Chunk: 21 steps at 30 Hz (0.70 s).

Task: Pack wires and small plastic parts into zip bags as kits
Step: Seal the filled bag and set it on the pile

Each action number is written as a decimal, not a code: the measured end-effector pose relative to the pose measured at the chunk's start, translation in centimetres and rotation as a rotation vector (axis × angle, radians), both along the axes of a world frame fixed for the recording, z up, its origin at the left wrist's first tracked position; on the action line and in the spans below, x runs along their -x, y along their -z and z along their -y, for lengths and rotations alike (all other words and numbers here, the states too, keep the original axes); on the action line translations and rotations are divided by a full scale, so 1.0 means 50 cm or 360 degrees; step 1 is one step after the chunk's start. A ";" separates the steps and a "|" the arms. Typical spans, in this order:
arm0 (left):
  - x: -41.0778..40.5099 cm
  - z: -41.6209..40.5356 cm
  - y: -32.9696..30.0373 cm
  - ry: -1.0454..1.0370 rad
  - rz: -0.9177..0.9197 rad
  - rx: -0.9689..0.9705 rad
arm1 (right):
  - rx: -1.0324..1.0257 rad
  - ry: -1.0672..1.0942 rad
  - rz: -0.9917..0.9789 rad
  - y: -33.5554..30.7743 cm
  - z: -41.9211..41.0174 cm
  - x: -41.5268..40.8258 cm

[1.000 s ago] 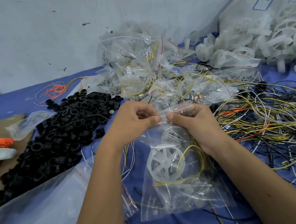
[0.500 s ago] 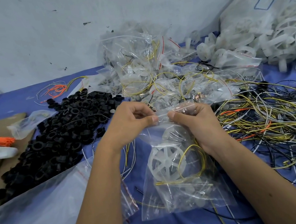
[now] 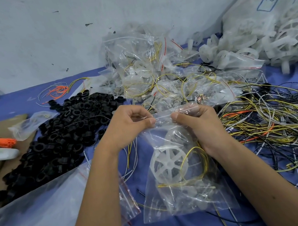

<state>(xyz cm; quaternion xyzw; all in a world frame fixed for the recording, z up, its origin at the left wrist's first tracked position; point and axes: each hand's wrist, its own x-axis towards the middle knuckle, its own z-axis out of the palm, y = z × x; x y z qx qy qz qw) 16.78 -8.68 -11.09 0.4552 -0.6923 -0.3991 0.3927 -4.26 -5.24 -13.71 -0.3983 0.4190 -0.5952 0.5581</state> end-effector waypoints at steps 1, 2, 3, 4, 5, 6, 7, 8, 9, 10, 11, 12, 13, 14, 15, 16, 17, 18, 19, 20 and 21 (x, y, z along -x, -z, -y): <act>-0.001 0.002 0.001 -0.0013 0.0005 0.0000 | -0.0007 0.0001 0.0003 0.001 0.001 0.001; -0.003 0.003 0.003 -0.0029 0.0010 -0.0012 | -0.0014 0.0011 0.0004 0.001 0.001 0.002; -0.008 0.004 0.004 -0.0046 0.0009 -0.0031 | -0.0022 0.0027 0.0008 0.001 0.002 0.004; -0.013 0.004 0.006 -0.0067 0.0003 -0.0048 | -0.0031 0.0043 0.0015 0.002 0.003 0.005; -0.018 0.005 0.007 -0.0090 -0.0009 -0.0058 | -0.0040 0.0050 0.0022 0.002 0.003 0.006; -0.022 0.004 0.007 -0.0107 -0.0026 -0.0058 | -0.0048 0.0051 0.0025 0.002 0.004 0.007; -0.025 0.003 0.006 -0.0113 -0.0047 -0.0048 | -0.0054 0.0047 0.0029 0.002 0.004 0.007; -0.026 0.001 0.005 -0.0108 -0.0063 -0.0023 | -0.0058 0.0040 0.0030 0.003 0.005 0.007; -0.026 0.000 0.003 -0.0099 -0.0068 0.0008 | -0.0061 0.0036 0.0030 0.003 0.005 0.007; -0.025 -0.002 0.001 -0.0093 -0.0066 0.0039 | -0.0066 0.0035 0.0032 0.003 0.005 0.007; -0.023 -0.003 -0.001 -0.0096 -0.0066 0.0064 | -0.0072 0.0033 0.0041 0.004 0.006 0.007; -0.019 -0.004 -0.002 -0.0108 -0.0070 0.0079 | -0.0078 0.0027 0.0059 0.005 0.006 0.008; -0.017 -0.004 -0.003 -0.0129 -0.0078 0.0084 | -0.0082 0.0018 0.0083 0.005 0.006 0.009; -0.014 -0.005 -0.003 -0.0155 -0.0094 0.0073 | -0.0083 0.0012 0.0104 0.006 0.006 0.009; -0.015 -0.006 -0.002 -0.0175 -0.0118 0.0044 | -0.0079 0.0017 0.0106 0.006 0.006 0.011; -0.018 -0.007 -0.002 -0.0188 -0.0144 0.0002 | -0.0074 0.0030 0.0089 0.007 0.008 0.012; -0.022 -0.007 -0.002 -0.0198 -0.0171 -0.0045 | -0.0069 0.0043 0.0069 0.008 0.009 0.013; -0.028 -0.007 -0.001 -0.0208 -0.0194 -0.0087 | -0.0066 0.0055 0.0059 0.009 0.009 0.012; -0.033 -0.007 -0.001 -0.0220 -0.0212 -0.0119 | -0.0065 0.0066 0.0056 0.009 0.010 0.012; -0.038 -0.007 0.000 -0.0231 -0.0220 -0.0134 | -0.0064 0.0076 0.0050 0.010 0.011 0.011; -0.040 -0.007 0.000 -0.0233 -0.0218 -0.0132 | -0.0063 0.0085 0.0037 0.010 0.012 0.011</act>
